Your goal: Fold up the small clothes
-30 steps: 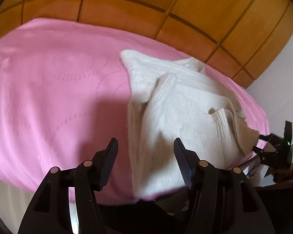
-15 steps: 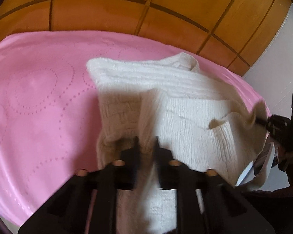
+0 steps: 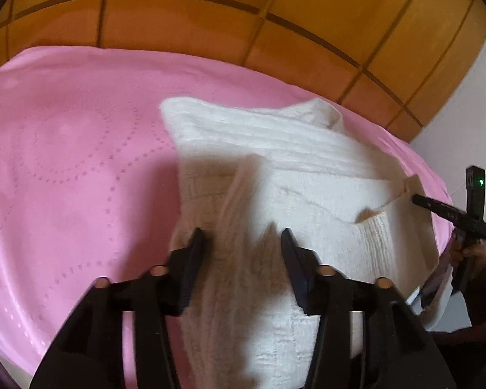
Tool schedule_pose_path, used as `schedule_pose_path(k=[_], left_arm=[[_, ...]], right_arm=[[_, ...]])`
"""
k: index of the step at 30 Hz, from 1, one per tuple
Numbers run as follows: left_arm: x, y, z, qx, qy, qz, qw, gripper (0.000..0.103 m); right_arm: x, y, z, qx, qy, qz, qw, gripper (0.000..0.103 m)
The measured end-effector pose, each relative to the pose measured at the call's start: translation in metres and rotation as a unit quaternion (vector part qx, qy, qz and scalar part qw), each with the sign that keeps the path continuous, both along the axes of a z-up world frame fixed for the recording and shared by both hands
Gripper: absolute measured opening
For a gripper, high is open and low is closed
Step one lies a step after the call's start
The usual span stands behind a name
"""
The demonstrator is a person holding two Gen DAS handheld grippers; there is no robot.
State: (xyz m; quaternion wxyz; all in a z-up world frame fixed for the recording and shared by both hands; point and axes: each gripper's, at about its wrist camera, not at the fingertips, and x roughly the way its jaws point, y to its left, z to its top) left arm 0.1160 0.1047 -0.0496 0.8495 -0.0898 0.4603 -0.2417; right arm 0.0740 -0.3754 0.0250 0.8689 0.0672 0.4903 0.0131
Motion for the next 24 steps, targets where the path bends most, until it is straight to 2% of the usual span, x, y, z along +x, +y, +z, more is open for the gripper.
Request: schedule_pose_path(k=[2,3,8,12,14,18,21,24], left_arm=[[-0.005,-0.003,0.002,0.012,-0.009,-0.012,0.9998,0.009],[-0.008,-0.003,0.003,0.021,-0.017,-0.014,0.9995,0.007],[-0.022,0.017,0.024,-0.009,-0.037,0.001,0.9993,0.005],[-0.014,0.026,0.042,-0.043,-0.049,0.018,0.9977,0.005],[-0.001,0.024,0.051,-0.054,-0.058,0.024,0.9966,0.005],[0.037,0.019,0.066,-0.049,-0.074,0.044,0.9951,0.005],[0.077,0.013,0.063,-0.048,-0.055,0.063,0.9953,0.004],[0.112,-0.001,0.046,-0.017,-0.023,0.075,0.9968,0.004]], right_arm=[[-0.007,0.005,0.003,-0.016,-0.001,0.012,1.000,0.008],[-0.010,0.007,0.007,-0.019,-0.006,0.017,1.000,0.007],[-0.025,0.005,0.046,0.002,-0.052,0.012,0.999,0.007],[-0.017,-0.005,0.068,0.029,-0.085,-0.007,0.996,0.006],[-0.002,-0.012,0.074,0.032,-0.097,-0.021,0.995,0.006],[0.036,-0.031,0.075,0.041,-0.104,-0.057,0.992,0.006],[0.065,-0.047,0.064,0.047,-0.093,-0.085,0.991,0.006],[0.094,-0.057,0.040,0.044,-0.063,-0.107,0.991,0.006]])
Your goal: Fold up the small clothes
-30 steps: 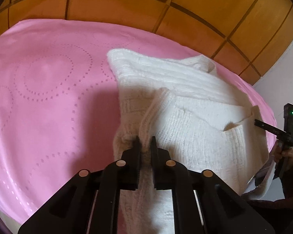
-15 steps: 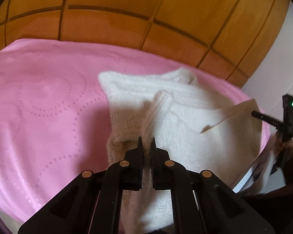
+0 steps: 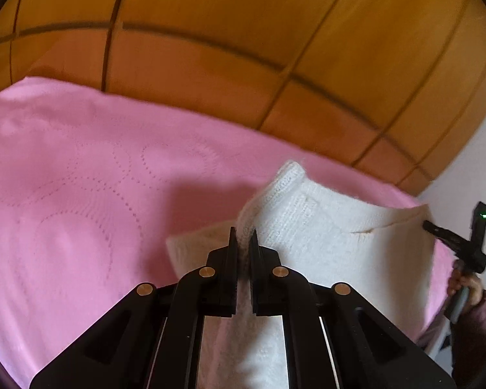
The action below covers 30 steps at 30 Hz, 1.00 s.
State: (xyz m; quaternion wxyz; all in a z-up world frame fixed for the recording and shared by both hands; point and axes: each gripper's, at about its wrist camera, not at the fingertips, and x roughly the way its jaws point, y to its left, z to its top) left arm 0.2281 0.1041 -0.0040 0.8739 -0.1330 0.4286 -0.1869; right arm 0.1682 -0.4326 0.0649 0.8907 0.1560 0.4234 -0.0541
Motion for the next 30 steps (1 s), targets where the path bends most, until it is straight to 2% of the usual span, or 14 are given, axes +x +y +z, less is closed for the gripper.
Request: schedule_pose_path(k=[4,8,10,11,12,13,15,16,19,22,27,28,29,30], left_arm=[[0.036,-0.015,-0.042,0.046,0.055,0.024,0.9971,0.004],[0.048,-0.024,-0.059,0.072,0.068,0.037,0.9944,0.004],[0.045,-0.029,-0.056,0.086,0.064,0.033,0.9937,0.005],[0.042,-0.031,-0.051,0.097,0.056,0.035,0.9931,0.006],[0.036,-0.033,-0.044,0.107,0.045,0.036,0.9926,0.014],[0.029,-0.034,-0.035,0.112,0.032,0.037,0.9925,0.020],[0.017,-0.031,-0.019,0.110,0.006,0.045,0.9929,0.050],[0.007,-0.030,-0.009,0.099,-0.018,0.046,0.9938,0.052],[-0.011,-0.033,0.008,0.059,-0.048,0.014,0.9970,0.052],[-0.020,-0.053,0.005,0.039,-0.039,-0.039,0.9977,0.052],[-0.015,-0.097,-0.028,0.064,0.007,-0.094,0.9935,0.051],[-0.012,-0.102,-0.038,0.066,0.023,-0.094,0.9931,0.047],[-0.011,-0.103,-0.043,0.065,0.027,-0.091,0.9934,0.036],[-0.011,-0.102,-0.045,0.059,0.025,-0.086,0.9942,0.020]], right_arm=[[0.023,-0.008,-0.045,-0.009,0.049,-0.028,0.998,0.006],[0.029,-0.020,-0.085,-0.009,0.088,-0.063,0.994,0.006],[0.028,-0.025,-0.085,-0.003,0.080,-0.065,0.995,0.009],[0.026,-0.026,-0.081,-0.005,0.075,-0.065,0.995,0.022],[0.023,-0.025,-0.076,-0.011,0.071,-0.066,0.995,0.036],[0.019,-0.025,-0.068,-0.027,0.063,-0.070,0.995,0.038],[0.010,-0.020,-0.054,-0.041,0.046,-0.068,0.996,0.039],[0.003,-0.016,-0.044,-0.046,0.034,-0.066,0.996,0.039],[-0.012,0.005,-0.022,-0.043,0.003,-0.035,0.998,0.042],[-0.019,0.042,-0.017,-0.016,-0.006,0.029,0.999,0.042],[-0.017,0.099,-0.042,0.003,0.037,0.102,0.994,0.042],[-0.012,0.103,-0.047,-0.001,0.044,0.104,0.994,0.042],[-0.011,0.106,-0.051,-0.005,0.049,0.105,0.993,0.034],[-0.010,0.108,-0.053,-0.005,0.049,0.109,0.993,0.020]])
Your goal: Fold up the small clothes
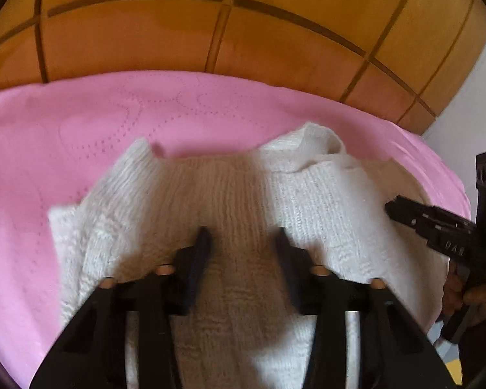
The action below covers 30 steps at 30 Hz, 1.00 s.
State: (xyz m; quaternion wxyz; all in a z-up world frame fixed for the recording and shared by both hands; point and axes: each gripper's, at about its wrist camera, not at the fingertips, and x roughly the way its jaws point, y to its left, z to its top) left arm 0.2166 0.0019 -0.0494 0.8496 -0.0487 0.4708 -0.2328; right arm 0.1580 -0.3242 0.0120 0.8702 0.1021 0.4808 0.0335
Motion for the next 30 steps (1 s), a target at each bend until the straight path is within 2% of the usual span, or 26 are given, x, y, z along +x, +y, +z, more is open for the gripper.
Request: schedule_pose_path(k=[1,2,7,11,15,18,21,23,25,26,27,30], left_arm=[[0.000,0.003,0.001,-0.014,-0.001,0.004,0.9999,0.008],[0.000,0.007,0.003,-0.022,-0.002,0.010,0.9997,0.005],[-0.002,0.016,0.024,-0.049,-0.045,0.036,0.9971,0.004],[0.007,0.012,0.036,-0.049,-0.069,0.050,0.9951,0.004],[0.029,-0.006,0.022,-0.004,-0.056,0.061,0.9966,0.004],[0.049,-0.013,-0.014,0.033,-0.002,0.068,0.9971,0.006],[0.050,-0.006,-0.019,0.017,0.004,0.078,0.9968,0.007],[0.046,-0.001,-0.011,0.010,0.007,0.081,0.9966,0.010],[0.037,0.004,0.003,0.008,-0.001,0.085,0.9964,0.019],[0.030,0.007,0.010,0.006,-0.010,0.087,0.9962,0.026],[0.023,0.009,0.015,0.004,-0.016,0.087,0.9960,0.032],[-0.010,0.020,0.029,-0.018,-0.037,0.081,0.9959,0.033]], right_arm=[[0.001,0.000,-0.001,0.005,0.001,0.002,1.000,0.012],[0.001,-0.001,0.000,0.007,0.001,0.004,1.000,0.004],[-0.004,-0.006,0.029,0.002,-0.041,0.003,0.999,0.003],[0.005,-0.004,0.043,-0.011,-0.070,-0.002,0.998,0.003],[0.026,-0.004,0.016,-0.024,-0.034,-0.016,0.999,0.003],[0.040,-0.008,-0.018,-0.023,0.006,-0.030,0.999,0.003],[0.040,-0.011,-0.023,-0.016,-0.003,-0.041,0.999,0.005],[0.038,-0.012,-0.019,-0.014,-0.004,-0.035,0.999,0.011],[0.031,-0.014,-0.010,-0.018,-0.009,-0.037,0.999,0.027],[0.027,-0.014,-0.004,-0.018,-0.015,-0.039,0.999,0.043],[0.021,-0.013,0.004,-0.017,-0.023,-0.040,0.999,0.046],[-0.004,-0.004,0.026,-0.010,-0.050,-0.019,0.999,0.046]])
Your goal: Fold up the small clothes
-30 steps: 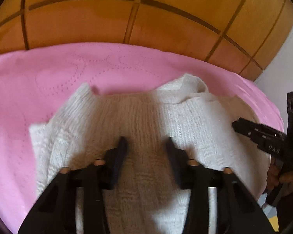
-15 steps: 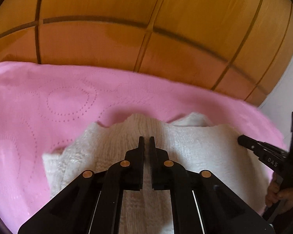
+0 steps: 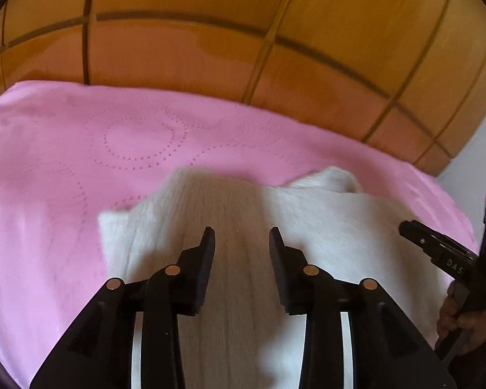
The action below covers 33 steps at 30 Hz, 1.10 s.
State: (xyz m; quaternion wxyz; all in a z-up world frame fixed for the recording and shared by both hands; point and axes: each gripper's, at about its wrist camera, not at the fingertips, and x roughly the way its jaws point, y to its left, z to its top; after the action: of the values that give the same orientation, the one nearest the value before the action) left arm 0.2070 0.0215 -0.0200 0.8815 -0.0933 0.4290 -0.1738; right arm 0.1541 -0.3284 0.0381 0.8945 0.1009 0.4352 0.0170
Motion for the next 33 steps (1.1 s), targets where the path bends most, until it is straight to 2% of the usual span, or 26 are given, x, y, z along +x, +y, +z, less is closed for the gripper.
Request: schedule_pose_path(k=[3,6,9,11,13,17,19,22,26,28,30,31,33], left_arm=[[-0.036,0.000,0.003,-0.008,-0.007,-0.026,0.9996,0.033],[-0.070,-0.009,-0.001,-0.016,-0.007,-0.067,0.9976,0.033],[-0.096,-0.022,-0.017,0.013,0.003,-0.101,0.9948,0.033],[-0.101,-0.029,-0.037,0.043,0.021,-0.104,0.9934,0.034],[-0.099,-0.028,-0.045,0.032,0.022,-0.097,0.9946,0.034],[-0.097,-0.029,-0.033,0.030,0.019,-0.083,0.9959,0.034],[-0.099,-0.026,-0.023,0.041,-0.002,-0.073,0.9965,0.034],[-0.098,-0.012,-0.009,0.028,-0.021,-0.041,0.9985,0.043],[-0.086,0.008,0.000,0.023,-0.036,-0.003,0.9991,0.043],[-0.079,0.015,-0.001,0.024,-0.032,0.007,0.9992,0.043],[-0.075,0.018,-0.007,0.051,-0.023,0.021,0.9982,0.043],[-0.071,0.020,-0.014,0.068,-0.007,0.032,0.9971,0.043],[-0.068,0.029,-0.024,0.073,0.018,0.045,0.9962,0.043]], right_arm=[[-0.033,0.022,0.013,0.020,-0.013,0.044,0.999,0.051],[-0.063,0.044,0.012,0.028,-0.011,0.083,0.996,0.056],[-0.084,0.058,0.000,0.016,0.006,0.097,0.995,0.060],[-0.093,0.059,-0.020,0.023,0.035,0.090,0.995,0.062],[-0.097,0.058,-0.041,-0.001,0.050,0.079,0.996,0.062],[-0.101,0.051,-0.032,0.018,0.039,0.071,0.997,0.062],[-0.100,0.041,-0.018,0.012,0.022,0.056,0.998,0.065],[-0.099,0.008,-0.006,0.027,0.008,0.008,1.000,0.066],[-0.093,-0.046,-0.001,0.041,-0.001,-0.068,0.997,0.066],[-0.091,-0.068,-0.002,0.061,0.000,-0.097,0.993,0.066],[-0.085,-0.089,-0.014,0.078,0.017,-0.127,0.989,0.064],[-0.083,-0.094,-0.021,0.084,0.031,-0.134,0.987,0.062],[-0.084,-0.105,-0.036,0.102,0.042,-0.142,0.984,0.061]])
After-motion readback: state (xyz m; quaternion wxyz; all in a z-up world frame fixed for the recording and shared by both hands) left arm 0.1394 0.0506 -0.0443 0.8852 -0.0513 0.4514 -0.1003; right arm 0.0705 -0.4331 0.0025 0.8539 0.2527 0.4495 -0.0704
